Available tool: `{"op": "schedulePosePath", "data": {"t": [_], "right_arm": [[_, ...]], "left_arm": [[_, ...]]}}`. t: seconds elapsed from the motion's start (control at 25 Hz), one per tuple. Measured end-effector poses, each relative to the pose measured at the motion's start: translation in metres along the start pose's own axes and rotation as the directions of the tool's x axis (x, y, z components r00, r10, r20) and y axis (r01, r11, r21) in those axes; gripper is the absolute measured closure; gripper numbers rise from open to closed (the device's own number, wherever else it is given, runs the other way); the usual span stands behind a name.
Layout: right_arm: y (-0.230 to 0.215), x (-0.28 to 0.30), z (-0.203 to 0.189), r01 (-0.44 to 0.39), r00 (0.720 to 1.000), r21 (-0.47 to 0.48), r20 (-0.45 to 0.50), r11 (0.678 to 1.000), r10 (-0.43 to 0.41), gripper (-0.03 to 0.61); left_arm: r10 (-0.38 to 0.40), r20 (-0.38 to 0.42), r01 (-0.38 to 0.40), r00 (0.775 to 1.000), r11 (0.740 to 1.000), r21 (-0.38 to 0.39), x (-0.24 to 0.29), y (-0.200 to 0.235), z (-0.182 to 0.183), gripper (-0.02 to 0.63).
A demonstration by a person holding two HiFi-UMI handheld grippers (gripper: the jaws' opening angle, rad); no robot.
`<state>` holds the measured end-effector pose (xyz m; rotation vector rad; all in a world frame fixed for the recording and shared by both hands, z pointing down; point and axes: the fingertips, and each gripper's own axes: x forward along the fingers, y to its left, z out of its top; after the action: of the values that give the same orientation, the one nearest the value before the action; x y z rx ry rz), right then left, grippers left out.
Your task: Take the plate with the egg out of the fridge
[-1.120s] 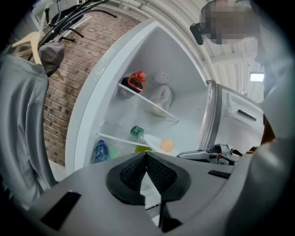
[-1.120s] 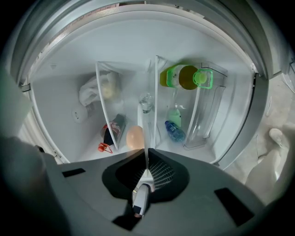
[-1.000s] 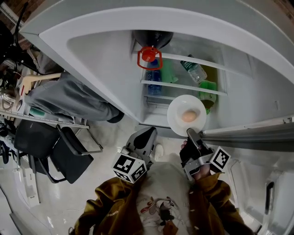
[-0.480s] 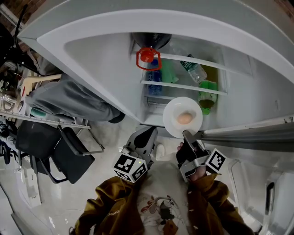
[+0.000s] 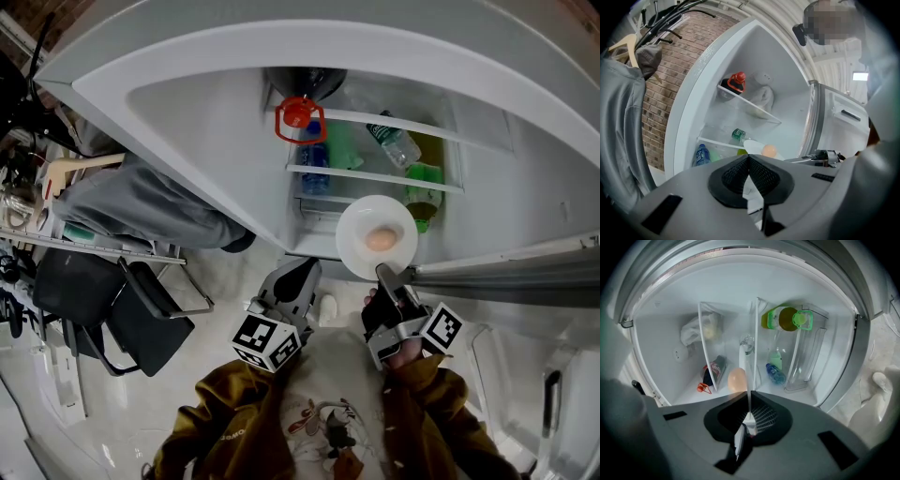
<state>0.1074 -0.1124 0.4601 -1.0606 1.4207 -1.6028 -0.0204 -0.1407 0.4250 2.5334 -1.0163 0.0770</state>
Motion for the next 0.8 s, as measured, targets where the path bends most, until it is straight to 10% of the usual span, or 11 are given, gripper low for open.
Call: {"op": "schedulePosePath", "data": {"t": [0.8], "right_arm": [[0.0022,0.0000,-0.0016,-0.004,1.000,0.000,0.007,1.000,0.004,0.557]], "left_arm": [[0.003,0.011,-0.003,1.000,1.000,0.004,-0.0057,0.0016,0.0035,0.606]]}}
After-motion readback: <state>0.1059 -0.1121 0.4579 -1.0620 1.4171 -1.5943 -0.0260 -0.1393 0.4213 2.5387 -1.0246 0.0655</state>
